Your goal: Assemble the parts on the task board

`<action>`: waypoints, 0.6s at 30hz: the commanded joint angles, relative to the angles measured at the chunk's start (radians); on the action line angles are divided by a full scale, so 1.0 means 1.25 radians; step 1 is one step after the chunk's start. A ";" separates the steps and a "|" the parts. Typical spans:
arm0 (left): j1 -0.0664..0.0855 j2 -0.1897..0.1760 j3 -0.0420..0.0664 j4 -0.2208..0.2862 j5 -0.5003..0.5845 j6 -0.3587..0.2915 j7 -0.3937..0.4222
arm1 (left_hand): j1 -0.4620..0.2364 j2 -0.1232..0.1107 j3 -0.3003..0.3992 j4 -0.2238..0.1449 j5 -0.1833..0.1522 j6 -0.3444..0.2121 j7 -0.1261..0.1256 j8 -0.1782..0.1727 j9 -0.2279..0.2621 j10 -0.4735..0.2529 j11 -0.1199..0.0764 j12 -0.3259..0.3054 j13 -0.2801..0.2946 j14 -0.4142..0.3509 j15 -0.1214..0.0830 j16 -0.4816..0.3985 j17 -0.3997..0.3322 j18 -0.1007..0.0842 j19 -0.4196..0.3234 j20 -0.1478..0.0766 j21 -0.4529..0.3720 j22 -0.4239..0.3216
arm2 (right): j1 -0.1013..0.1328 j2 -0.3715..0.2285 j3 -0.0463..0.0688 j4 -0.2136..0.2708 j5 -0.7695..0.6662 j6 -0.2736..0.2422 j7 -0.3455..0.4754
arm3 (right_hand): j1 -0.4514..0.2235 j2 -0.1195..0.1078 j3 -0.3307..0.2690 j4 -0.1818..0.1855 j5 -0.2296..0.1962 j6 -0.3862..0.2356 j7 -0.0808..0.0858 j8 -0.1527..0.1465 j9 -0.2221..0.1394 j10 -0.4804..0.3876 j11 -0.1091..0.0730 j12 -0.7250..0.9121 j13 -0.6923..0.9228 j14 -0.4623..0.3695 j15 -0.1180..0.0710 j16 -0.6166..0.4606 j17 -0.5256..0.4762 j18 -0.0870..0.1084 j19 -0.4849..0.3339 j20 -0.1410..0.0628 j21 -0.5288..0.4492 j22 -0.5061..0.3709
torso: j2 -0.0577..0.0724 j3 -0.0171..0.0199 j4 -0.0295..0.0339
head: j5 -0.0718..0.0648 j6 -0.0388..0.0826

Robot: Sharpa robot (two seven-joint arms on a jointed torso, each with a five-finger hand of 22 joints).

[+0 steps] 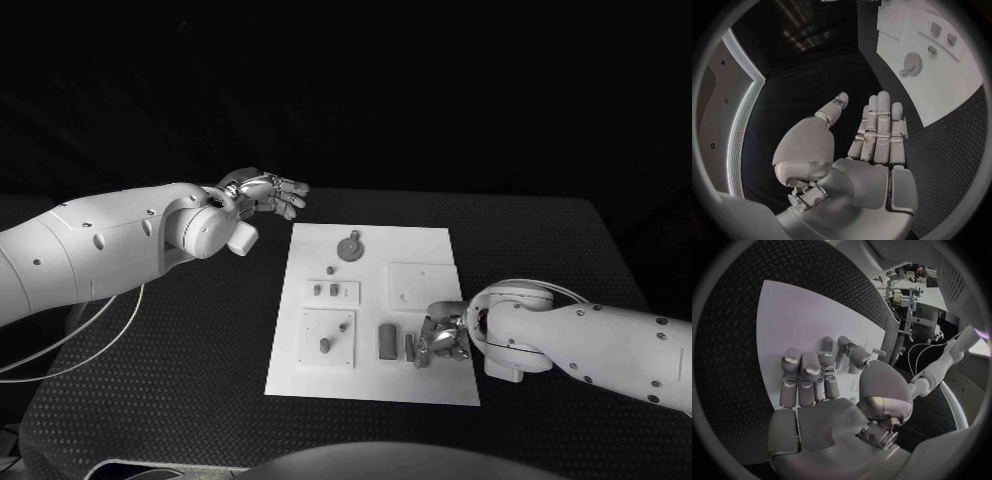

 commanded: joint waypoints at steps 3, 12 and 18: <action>0.001 0.001 0.000 0.001 -0.005 0.013 0.003 | -0.005 0.004 0.000 0.006 0.002 -0.001 0.003 0.006 -0.001 -0.006 -0.002 0.005 -0.001 0.001 0.003 -0.006 0.001 0.006 0.005 -0.003 -0.005 0.001 | -0.004 -0.002 -0.003 -0.006 -0.005 -0.007 -0.018 | 0.005 0.002 -0.003 -0.003 0.006 0.000 0.005 -0.004 -0.003 0.006 -0.001 -0.003 0.001 -0.001 -0.003 0.003 -0.002 0.022 -0.004 0.000 0.002 -0.001 | 0.000 -0.0001 -0.0002 | 0.001 0.000; 0.001 0.000 0.000 0.001 -0.005 0.012 0.003 | -0.005 0.004 0.000 0.006 0.002 -0.001 0.003 0.006 -0.001 -0.006 -0.002 0.005 -0.001 0.001 0.003 -0.006 0.002 0.006 0.005 -0.003 -0.006 0.001 | -0.004 -0.012 -0.003 0.003 0.030 0.005 0.005 | 0.010 -0.022 -0.013 -0.004 0.022 -0.001 0.006 -0.004 -0.005 0.006 0.000 -0.005 0.002 -0.001 -0.002 0.002 -0.003 0.022 -0.005 0.002 0.001 -0.003 | 0.000 0.0002 -0.0004 | 0.001 0.001; 0.001 -0.001 0.000 0.000 -0.005 0.012 0.003 | -0.005 0.004 0.000 0.006 0.002 -0.001 0.003 0.006 -0.001 -0.006 -0.002 0.006 -0.001 0.001 0.003 -0.006 0.002 0.006 0.005 -0.003 -0.006 0.001 | -0.004 -0.023 -0.003 0.012 0.041 -0.006 0.019 | 0.007 -0.032 -0.031 -0.003 0.035 -0.003 0.006 -0.004 -0.007 0.006 0.001 -0.006 0.003 -0.002 -0.003 0.001 -0.004 0.022 -0.005 0.003 0.001 -0.004 | 0.000 0.0002 -0.0001 | 0.002 0.001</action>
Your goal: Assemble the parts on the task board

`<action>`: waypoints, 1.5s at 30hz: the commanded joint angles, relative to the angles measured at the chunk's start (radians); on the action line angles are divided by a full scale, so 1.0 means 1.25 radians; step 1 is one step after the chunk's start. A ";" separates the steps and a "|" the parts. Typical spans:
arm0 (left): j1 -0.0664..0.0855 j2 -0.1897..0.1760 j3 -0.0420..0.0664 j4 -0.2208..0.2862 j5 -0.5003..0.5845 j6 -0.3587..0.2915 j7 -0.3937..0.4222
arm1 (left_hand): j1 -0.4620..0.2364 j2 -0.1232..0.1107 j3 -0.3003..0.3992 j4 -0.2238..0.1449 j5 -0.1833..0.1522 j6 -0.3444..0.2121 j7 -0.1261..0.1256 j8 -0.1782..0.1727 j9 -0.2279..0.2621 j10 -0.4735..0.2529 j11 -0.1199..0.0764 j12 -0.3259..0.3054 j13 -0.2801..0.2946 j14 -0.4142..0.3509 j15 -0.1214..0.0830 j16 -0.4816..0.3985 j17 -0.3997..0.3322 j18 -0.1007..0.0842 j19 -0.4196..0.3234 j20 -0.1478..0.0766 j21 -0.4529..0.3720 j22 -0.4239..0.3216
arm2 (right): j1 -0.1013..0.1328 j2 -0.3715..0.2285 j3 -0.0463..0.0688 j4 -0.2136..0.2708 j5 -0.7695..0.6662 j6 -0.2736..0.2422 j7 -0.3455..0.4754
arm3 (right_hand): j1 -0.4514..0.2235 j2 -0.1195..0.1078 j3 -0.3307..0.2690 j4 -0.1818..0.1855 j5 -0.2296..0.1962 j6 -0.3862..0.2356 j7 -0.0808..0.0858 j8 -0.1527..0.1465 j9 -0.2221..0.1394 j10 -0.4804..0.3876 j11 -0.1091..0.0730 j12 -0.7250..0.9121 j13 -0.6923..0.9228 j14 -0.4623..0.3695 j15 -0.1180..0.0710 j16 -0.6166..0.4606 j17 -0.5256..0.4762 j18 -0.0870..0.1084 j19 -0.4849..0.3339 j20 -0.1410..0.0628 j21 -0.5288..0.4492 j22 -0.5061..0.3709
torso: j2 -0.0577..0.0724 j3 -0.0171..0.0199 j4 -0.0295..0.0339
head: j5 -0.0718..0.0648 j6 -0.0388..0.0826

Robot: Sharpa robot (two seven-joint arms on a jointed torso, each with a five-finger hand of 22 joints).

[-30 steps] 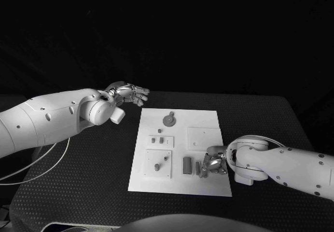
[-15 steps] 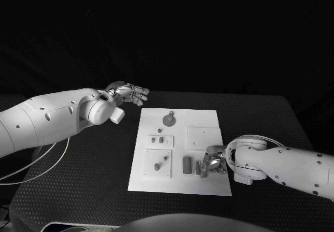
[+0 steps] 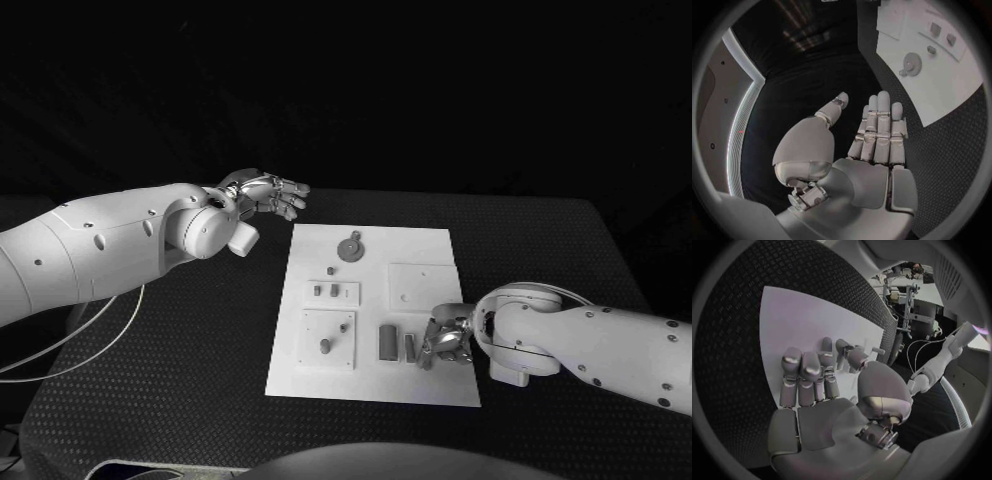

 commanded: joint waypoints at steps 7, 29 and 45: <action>0.001 0.000 0.000 0.001 -0.004 0.011 0.004 | -0.004 0.004 0.001 0.006 0.002 -0.001 0.003 0.002 -0.001 -0.006 -0.002 0.006 -0.001 0.001 0.003 -0.003 0.001 0.006 0.005 -0.003 -0.003 0.001 | -0.003 -0.009 -0.002 0.006 0.019 -0.035 0.023 | -0.021 -0.034 -0.038 0.008 -0.005 -0.012 0.008 -0.003 -0.004 0.004 0.004 -0.007 0.000 -0.003 -0.003 -0.001 -0.003 0.018 -0.006 0.004 -0.001 -0.004 | 0.000 -0.0003 -0.0001 | 0.000 0.000; 0.001 -0.002 0.000 0.003 -0.005 0.012 0.004 | -0.004 0.004 0.000 0.005 0.002 -0.001 0.003 0.003 -0.001 -0.006 -0.002 0.006 -0.001 0.001 0.003 -0.004 0.002 0.006 0.005 -0.003 -0.003 0.002 | -0.003 -0.001 -0.002 0.001 -0.003 -0.040 0.011 | -0.027 -0.027 -0.051 0.024 -0.033 -0.009 0.007 0.000 -0.005 0.005 0.003 -0.008 0.000 -0.003 -0.004 -0.001 -0.003 0.018 -0.005 0.001 -0.002 -0.008 | 0.000 -0.0005 0.0008 | 0.000 -0.001; 0.001 -0.003 0.000 0.004 -0.005 0.011 0.004 | -0.004 0.004 0.000 0.005 0.002 -0.001 0.003 0.003 -0.001 -0.006 -0.002 0.006 -0.002 0.001 0.003 -0.004 0.003 0.006 0.006 -0.003 -0.004 0.002 | -0.003 0.013 -0.002 -0.009 -0.022 -0.036 -0.008 | 0.024 0.047 0.068 0.009 -0.047 0.002 0.004 0.006 -0.011 0.014 0.000 -0.008 0.003 -0.001 -0.002 0.002 -0.004 0.018 -0.006 0.001 0.004 -0.008 | 0.001 -0.0002 0.0010 | -0.001 -0.003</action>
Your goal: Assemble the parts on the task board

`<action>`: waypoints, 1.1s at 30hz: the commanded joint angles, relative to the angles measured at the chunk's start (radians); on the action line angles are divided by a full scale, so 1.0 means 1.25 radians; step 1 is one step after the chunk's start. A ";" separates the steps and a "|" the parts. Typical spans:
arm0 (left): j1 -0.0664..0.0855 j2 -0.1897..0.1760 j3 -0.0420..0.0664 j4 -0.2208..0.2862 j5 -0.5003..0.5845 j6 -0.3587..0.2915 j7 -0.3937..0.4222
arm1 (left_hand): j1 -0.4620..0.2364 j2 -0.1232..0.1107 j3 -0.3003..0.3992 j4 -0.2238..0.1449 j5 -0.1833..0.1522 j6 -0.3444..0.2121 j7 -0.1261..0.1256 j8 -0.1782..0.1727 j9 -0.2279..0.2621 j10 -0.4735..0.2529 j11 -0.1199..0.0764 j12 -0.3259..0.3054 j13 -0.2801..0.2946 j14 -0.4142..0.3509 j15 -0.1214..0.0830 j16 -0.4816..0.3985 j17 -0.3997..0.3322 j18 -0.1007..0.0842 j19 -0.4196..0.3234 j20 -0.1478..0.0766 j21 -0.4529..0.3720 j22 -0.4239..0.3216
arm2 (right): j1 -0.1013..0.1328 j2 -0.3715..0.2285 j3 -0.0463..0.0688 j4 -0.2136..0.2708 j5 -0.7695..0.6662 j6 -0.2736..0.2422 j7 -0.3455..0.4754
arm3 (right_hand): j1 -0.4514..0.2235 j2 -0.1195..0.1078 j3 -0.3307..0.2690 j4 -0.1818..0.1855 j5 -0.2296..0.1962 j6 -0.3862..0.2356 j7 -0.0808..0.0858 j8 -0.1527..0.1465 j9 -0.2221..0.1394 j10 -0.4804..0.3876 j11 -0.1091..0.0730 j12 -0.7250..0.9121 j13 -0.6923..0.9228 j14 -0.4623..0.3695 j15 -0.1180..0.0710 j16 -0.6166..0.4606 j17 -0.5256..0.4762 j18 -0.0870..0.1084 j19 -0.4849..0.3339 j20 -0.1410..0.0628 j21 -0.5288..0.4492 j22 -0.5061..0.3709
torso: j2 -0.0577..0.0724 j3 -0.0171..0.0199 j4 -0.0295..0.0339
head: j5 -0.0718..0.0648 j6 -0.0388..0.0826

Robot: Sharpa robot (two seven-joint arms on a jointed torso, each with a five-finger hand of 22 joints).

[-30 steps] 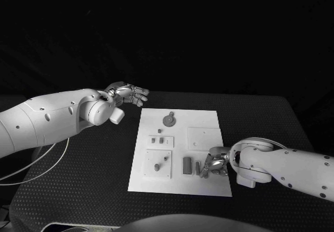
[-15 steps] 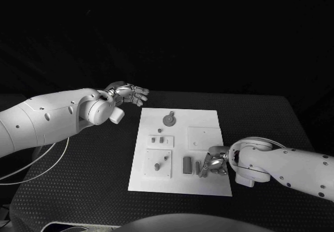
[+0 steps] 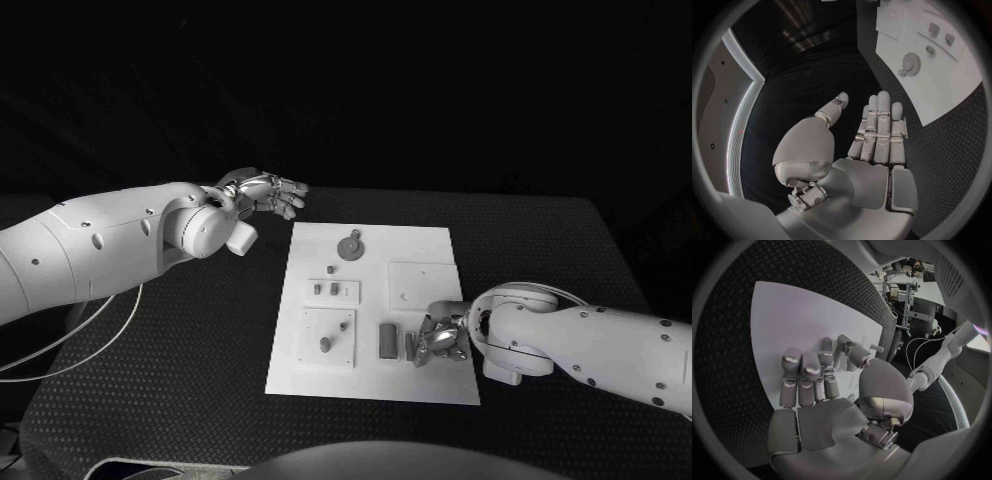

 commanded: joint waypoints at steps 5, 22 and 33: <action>0.001 0.000 0.000 0.002 -0.004 0.010 0.004 | -0.004 0.004 0.000 0.005 0.002 -0.001 0.004 0.003 -0.001 -0.004 0.001 0.003 -0.001 0.001 0.003 -0.004 0.001 0.006 0.006 -0.003 -0.004 0.001 | 0.000 0.001 0.000 -0.007 -0.016 0.026 -0.013 | -0.004 0.002 0.008 -0.015 0.034 0.006 -0.001 0.001 -0.001 0.007 0.002 -0.004 0.002 0.001 -0.002 0.002 -0.001 0.016 -0.002 0.001 0.006 0.001 | 0.000 0.0002 0.0000 | 0.000 0.000; 0.001 0.000 0.000 0.001 -0.005 0.012 0.003 | -0.003 0.004 0.001 0.005 0.002 -0.001 0.004 0.003 -0.001 -0.004 0.001 0.004 -0.001 0.001 0.003 -0.005 0.002 0.006 0.006 -0.003 -0.004 0.002 | -0.001 -0.016 0.000 -0.003 0.023 0.031 0.012 | -0.012 -0.059 -0.084 -0.011 0.078 -0.002 0.001 0.004 -0.002 0.004 0.004 -0.008 0.005 -0.001 -0.003 0.001 -0.004 0.016 -0.006 0.002 0.007 -0.002 | 0.000 0.0005 -0.0005 | 0.000 -0.001; 0.001 0.001 0.000 0.000 -0.006 0.013 0.003 | -0.003 0.004 0.001 0.005 0.002 -0.002 0.004 0.003 -0.001 -0.004 0.001 0.004 -0.001 0.001 0.003 -0.005 0.002 0.006 0.006 -0.003 -0.004 0.002 | -0.001 -0.028 0.000 0.005 0.037 0.036 0.039 | -0.055 -0.083 -0.146 0.000 0.037 -0.006 0.002 0.004 -0.004 0.001 0.004 -0.010 0.006 -0.003 -0.005 0.000 -0.005 0.016 -0.008 0.001 0.004 -0.007 | 0.000 0.0007 -0.0006 | 0.001 -0.001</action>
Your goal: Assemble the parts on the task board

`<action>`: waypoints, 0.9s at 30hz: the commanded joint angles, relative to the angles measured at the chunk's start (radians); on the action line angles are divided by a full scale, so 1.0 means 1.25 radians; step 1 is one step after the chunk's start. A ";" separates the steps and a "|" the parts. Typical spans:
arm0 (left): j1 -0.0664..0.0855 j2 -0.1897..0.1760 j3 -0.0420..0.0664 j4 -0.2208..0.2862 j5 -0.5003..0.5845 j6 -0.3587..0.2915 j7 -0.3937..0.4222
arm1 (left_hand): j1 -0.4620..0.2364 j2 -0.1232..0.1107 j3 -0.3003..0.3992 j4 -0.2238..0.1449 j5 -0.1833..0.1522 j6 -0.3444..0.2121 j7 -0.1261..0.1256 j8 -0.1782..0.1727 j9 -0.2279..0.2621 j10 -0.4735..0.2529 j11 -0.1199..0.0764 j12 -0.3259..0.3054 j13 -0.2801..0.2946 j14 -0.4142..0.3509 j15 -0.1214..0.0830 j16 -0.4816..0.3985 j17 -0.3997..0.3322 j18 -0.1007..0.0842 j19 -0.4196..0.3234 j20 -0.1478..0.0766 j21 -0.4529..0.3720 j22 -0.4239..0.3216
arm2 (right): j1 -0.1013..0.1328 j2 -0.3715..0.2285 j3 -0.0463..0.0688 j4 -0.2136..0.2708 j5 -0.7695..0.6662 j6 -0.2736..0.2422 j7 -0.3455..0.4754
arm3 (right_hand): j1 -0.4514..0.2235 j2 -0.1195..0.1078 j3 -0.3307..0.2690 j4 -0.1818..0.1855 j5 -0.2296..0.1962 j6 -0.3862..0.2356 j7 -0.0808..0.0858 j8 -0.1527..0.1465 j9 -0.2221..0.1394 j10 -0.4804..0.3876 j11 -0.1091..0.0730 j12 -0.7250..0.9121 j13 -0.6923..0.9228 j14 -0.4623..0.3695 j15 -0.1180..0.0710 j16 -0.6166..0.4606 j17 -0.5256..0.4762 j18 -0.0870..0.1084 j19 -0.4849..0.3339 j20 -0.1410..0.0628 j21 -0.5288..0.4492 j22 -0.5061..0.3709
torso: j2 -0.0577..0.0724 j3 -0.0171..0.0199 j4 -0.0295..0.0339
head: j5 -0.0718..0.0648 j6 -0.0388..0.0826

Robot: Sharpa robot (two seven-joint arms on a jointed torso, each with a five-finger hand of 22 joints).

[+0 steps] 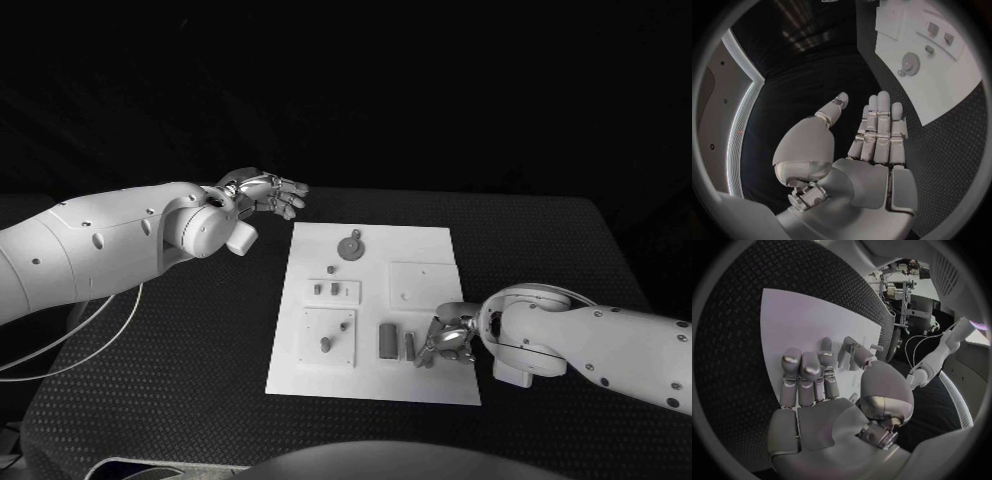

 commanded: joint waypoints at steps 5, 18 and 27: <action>0.001 0.002 0.000 0.000 -0.003 0.011 0.004 | -0.002 0.004 0.001 0.005 0.002 -0.002 0.004 0.003 -0.001 -0.004 0.001 0.004 -0.001 0.001 0.003 -0.005 0.001 0.006 0.006 -0.003 -0.005 0.002 | -0.001 0.001 0.000 0.002 0.008 0.009 0.022 | -0.002 0.004 -0.008 -0.004 -0.004 -0.008 0.002 0.004 0.001 -0.002 0.001 -0.004 0.001 -0.003 -0.006 0.000 -0.001 0.016 -0.005 -0.003 -0.004 -0.002 | 0.000 0.0001 -0.0005 | -0.001 0.000; 0.001 0.001 0.000 0.001 -0.004 0.012 0.004 | -0.002 0.004 0.001 0.005 0.002 -0.001 0.004 0.003 -0.001 -0.004 0.001 0.004 -0.001 0.001 0.004 -0.005 0.002 0.006 0.006 -0.003 -0.005 0.002 | -0.001 0.006 0.000 -0.002 0.001 0.007 0.018 | 0.004 0.022 -0.007 0.003 -0.059 -0.005 0.001 0.006 -0.002 0.000 -0.001 -0.005 0.002 -0.003 -0.007 0.000 -0.001 0.016 -0.005 -0.007 -0.005 -0.005 | 0.000 -0.0005 -0.0001 | -0.001 0.000; 0.001 0.001 0.000 0.001 -0.004 0.013 0.003 | -0.002 0.004 0.001 0.005 0.002 -0.001 0.004 0.003 -0.001 -0.004 0.001 0.004 -0.001 0.002 0.004 -0.006 0.002 0.006 0.006 -0.003 -0.005 0.002 | -0.001 0.009 0.000 -0.008 0.001 -0.006 0.019 | -0.019 0.040 0.007 0.043 -0.076 -0.003 0.000 0.006 -0.004 0.001 -0.001 -0.006 0.002 -0.003 -0.007 0.001 0.000 0.016 -0.005 -0.006 -0.004 -0.006 | 0.000 -0.0007 0.0004 | -0.002 0.001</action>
